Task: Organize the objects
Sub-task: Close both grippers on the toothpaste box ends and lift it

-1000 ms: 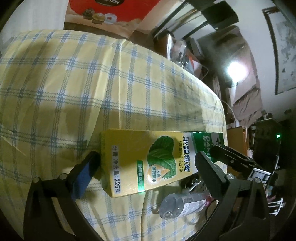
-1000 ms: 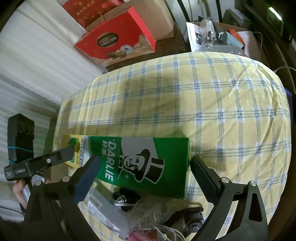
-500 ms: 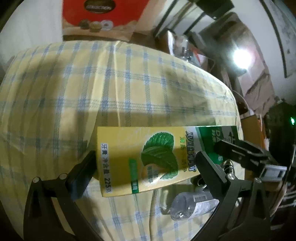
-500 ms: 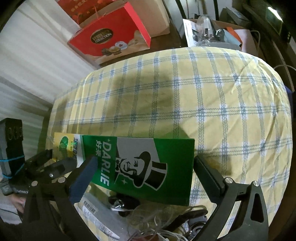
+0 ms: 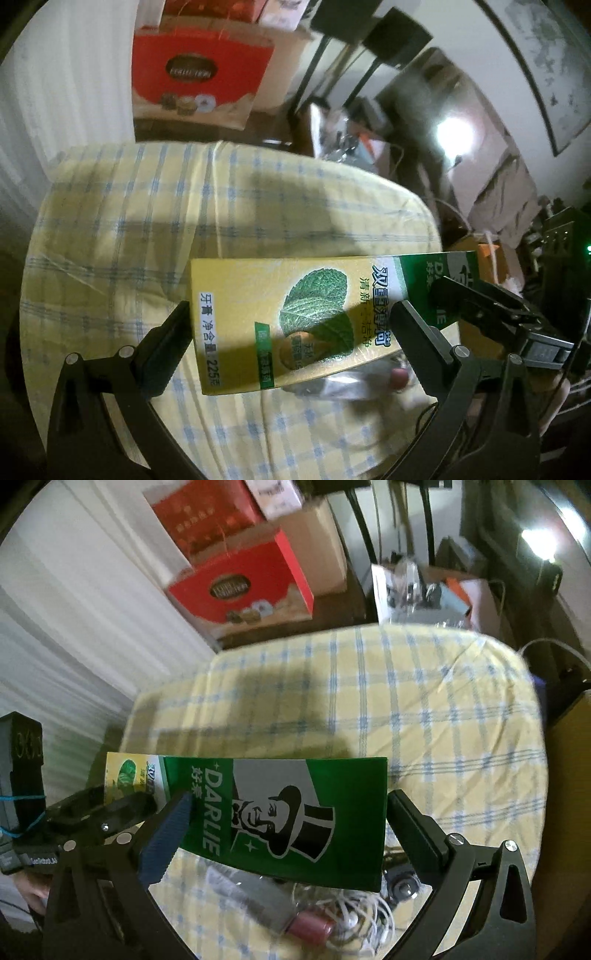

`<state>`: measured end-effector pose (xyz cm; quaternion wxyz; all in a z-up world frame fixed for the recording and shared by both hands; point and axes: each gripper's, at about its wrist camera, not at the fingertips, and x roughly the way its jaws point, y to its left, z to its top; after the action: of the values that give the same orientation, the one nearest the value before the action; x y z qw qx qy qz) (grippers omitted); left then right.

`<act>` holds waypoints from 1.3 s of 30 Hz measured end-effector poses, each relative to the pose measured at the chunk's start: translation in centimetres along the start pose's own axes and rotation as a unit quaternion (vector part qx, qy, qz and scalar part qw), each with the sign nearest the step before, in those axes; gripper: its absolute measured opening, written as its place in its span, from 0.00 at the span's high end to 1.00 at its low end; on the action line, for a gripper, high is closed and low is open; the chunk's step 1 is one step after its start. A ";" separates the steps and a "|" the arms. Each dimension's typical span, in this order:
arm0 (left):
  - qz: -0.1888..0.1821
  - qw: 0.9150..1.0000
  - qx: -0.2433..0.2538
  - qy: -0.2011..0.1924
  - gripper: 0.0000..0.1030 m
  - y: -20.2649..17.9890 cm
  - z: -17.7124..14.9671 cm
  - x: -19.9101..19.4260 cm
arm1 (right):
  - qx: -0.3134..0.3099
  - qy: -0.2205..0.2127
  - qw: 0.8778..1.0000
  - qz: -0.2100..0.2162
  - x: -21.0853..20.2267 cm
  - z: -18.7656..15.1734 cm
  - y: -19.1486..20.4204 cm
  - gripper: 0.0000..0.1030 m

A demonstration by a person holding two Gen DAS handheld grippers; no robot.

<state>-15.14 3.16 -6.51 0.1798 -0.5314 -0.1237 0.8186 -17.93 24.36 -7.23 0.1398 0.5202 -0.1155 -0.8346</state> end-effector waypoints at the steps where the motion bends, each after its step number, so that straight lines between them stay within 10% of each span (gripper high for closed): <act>1: -0.001 1.000 0.003 -0.005 0.00 -0.3 -0.1 -0.5 | -0.005 -0.010 1.000 -0.003 -0.8 -0.1 0.3 0.00; 15: -0.009 0.995 0.044 -0.092 0.00 -3.9 -1.8 -8.0 | -0.040 -0.103 0.994 -0.012 -8.9 -2.4 3.5 0.00; 39: -0.008 0.951 0.133 -0.278 0.00 -9.3 -8.2 -19.2 | -0.135 -0.299 0.944 -0.025 -22.8 -9.0 8.9 0.00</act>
<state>1.02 3.53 9.67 0.2137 -0.2534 -0.0628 0.9414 0.75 23.69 10.93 0.1468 0.2258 -0.0248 -0.9627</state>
